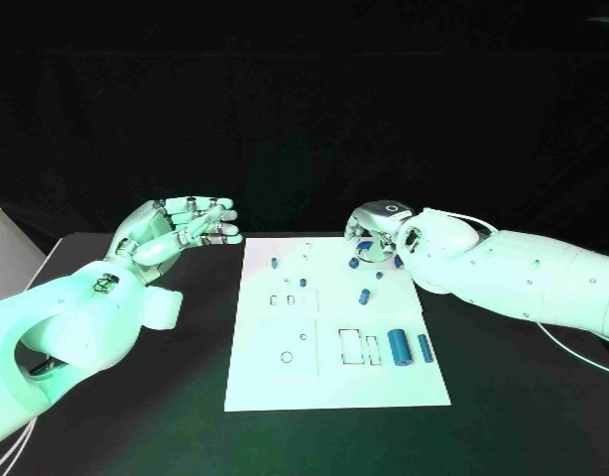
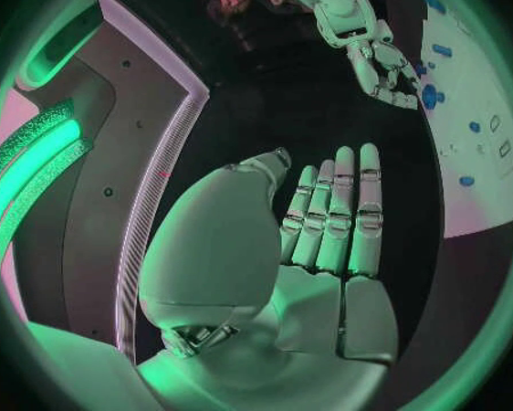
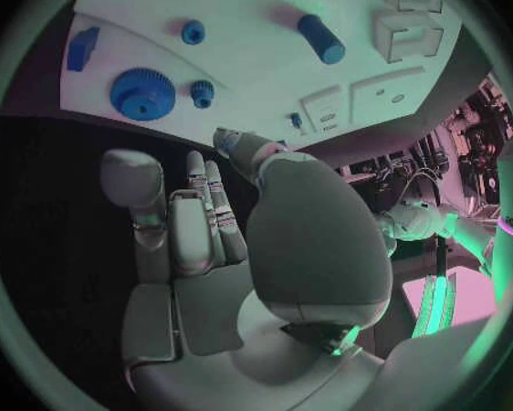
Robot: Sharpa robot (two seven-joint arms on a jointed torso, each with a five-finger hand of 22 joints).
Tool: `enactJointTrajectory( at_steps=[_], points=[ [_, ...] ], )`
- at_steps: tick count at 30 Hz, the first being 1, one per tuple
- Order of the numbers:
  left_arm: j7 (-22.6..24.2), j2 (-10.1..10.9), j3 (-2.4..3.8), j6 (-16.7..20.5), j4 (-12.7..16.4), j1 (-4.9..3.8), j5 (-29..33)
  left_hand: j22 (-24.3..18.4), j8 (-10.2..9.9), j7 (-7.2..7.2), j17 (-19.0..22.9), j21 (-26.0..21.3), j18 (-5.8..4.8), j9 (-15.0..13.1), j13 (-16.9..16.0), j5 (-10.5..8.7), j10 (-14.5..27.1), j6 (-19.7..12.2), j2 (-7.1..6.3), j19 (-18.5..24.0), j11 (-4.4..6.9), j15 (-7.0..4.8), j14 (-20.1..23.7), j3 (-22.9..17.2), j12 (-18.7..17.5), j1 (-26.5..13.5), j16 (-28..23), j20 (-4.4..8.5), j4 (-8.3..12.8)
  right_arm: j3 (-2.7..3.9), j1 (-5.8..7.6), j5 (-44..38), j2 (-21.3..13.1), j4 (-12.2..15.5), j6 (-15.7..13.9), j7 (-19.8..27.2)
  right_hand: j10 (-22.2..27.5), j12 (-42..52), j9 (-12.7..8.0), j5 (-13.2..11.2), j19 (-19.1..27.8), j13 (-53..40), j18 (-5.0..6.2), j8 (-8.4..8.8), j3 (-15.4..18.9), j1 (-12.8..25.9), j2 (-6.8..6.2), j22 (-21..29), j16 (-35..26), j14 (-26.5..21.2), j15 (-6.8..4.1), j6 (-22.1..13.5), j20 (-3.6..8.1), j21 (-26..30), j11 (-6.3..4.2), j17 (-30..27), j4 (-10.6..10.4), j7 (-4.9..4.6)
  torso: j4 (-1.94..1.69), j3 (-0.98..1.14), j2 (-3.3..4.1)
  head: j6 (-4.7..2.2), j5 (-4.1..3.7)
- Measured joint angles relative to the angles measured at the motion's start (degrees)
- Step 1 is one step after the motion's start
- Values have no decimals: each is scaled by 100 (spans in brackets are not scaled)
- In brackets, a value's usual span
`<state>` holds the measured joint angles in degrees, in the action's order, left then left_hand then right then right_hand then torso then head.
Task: Assemble the parts on the task board
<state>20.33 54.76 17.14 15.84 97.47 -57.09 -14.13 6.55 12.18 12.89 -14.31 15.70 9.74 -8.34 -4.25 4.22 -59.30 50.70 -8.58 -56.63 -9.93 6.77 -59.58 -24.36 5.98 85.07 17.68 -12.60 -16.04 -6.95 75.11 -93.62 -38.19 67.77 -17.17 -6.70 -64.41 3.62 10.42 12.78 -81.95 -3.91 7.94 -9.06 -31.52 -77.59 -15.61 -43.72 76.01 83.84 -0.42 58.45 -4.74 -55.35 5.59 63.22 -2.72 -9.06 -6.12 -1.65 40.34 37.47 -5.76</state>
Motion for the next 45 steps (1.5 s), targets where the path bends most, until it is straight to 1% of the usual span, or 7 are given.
enactJointTrajectory(
  at_steps=[6, 22, 32, 36, 39, 41, 45],
  points=[
    [-21, 20, 7, -24, 16, 3, -24, 6, 0, 0, -11, 0, -1, 0, 0, 0, 0, 0, -25, -20, 0, 0, 0, 0, 0, -25, 22, 20, 0, 1, -14, -86, 19, -15, 126, -82, 97, 0, 14, 0, 20, 0, 1, 0, 108, 0, 0, 116, 50, 20, 20, -10, -19, 91, 4, 33, -15, 8, -34, 0, 42, 13, -26],
    [-60, 31, 10, -46, 11, 4, -56, 5, 0, 0, -16, 0, -1, 1, -1, -20, 0, 0, -30, -20, 0, 0, 0, 0, 0, -30, 22, 20, 0, 0, -59, -158, 83, -163, 452, -177, 157, 0, 28, 0, 21, -7, 1, -1, 195, 0, 0, 95, 78, 20, 20, -10, -20, 113, 6, 39, -21, 9, -80, 2, 133, -3, -88],
    [-69, 53, 12, -53, 17, 4, -65, 4, 0, 0, -28, 0, -1, 1, 4, -20, 0, 0, -29, -41, 0, 0, 1, 0, -32, -30, 22, -1, 0, 0, -67, -172, 116, -238, 533, -204, 157, 0, 38, 0, 21, -20, 2, -1, 195, -61, 62, 38, 83, 20, 20, -8, -20, 64, 5, 38, -21, 7, -96, 3, 181, -18, -96],
    [-73, 57, 13, -55, 17, 4, -71, 3, 0, 0, -28, 0, -2, 2, 3, -20, 0, 0, -29, -41, 0, 0, 1, 0, -32, -29, 22, -1, 0, 1, -67, -175, 118, -239, 542, -208, 146, 0, 57, 0, 9, -36, 2, -1, 195, -86, 87, -9, 99, 19, 20, 34, -31, 25, 14, 38, -21, -34, -97, 5, 195, -18, -96],
    [-77, 58, 13, -57, 16, 4, -74, 3, 0, 0, -27, 0, -2, 2, 3, -20, 0, 0, -29, -40, 0, 0, 0, 0, -32, -30, 22, -1, 0, 1, -67, -176, 119, -234, 546, -208, 66, 4, 78, 44, 0, -51, 3, -4, 159, -91, 91, -75, 134, 20, 20, 83, -41, -24, 4, 56, -57, -23, -97, 7, 204, -19, -97],
    [-80, 59, 13, -58, 14, 4, -76, 3, 0, 0, -27, 0, -1, 2, 3, -20, 0, 0, -29, -40, 0, 0, 1, 0, -32, -29, 22, -1, 0, 1, -67, -176, 121, -232, 547, -208, -56, 39, 99, 89, 0, -67, 3, -59, 114, -91, 94, -171, 178, 19, 20, 153, -41, -107, -13, 86, -102, 0, -98, 8, 211, -21, -99],
    [-88, 60, 14, -60, 12, 4, -80, 3, 0, 0, -35, 0, -2, 2, 3, -20, 0, 0, -29, -40, 0, 1, 1, 0, -32, -29, 44, -1, 0, 1, -68, -176, 123, -230, 541, -208, -319, 73, 170, 130, -78, -105, 4, -136, -47, -107, 199, -487, 222, 19, 20, 278, -8, -356, -70, 119, -143, 65, -101, 8, 221, -29, -105]
  ],
)
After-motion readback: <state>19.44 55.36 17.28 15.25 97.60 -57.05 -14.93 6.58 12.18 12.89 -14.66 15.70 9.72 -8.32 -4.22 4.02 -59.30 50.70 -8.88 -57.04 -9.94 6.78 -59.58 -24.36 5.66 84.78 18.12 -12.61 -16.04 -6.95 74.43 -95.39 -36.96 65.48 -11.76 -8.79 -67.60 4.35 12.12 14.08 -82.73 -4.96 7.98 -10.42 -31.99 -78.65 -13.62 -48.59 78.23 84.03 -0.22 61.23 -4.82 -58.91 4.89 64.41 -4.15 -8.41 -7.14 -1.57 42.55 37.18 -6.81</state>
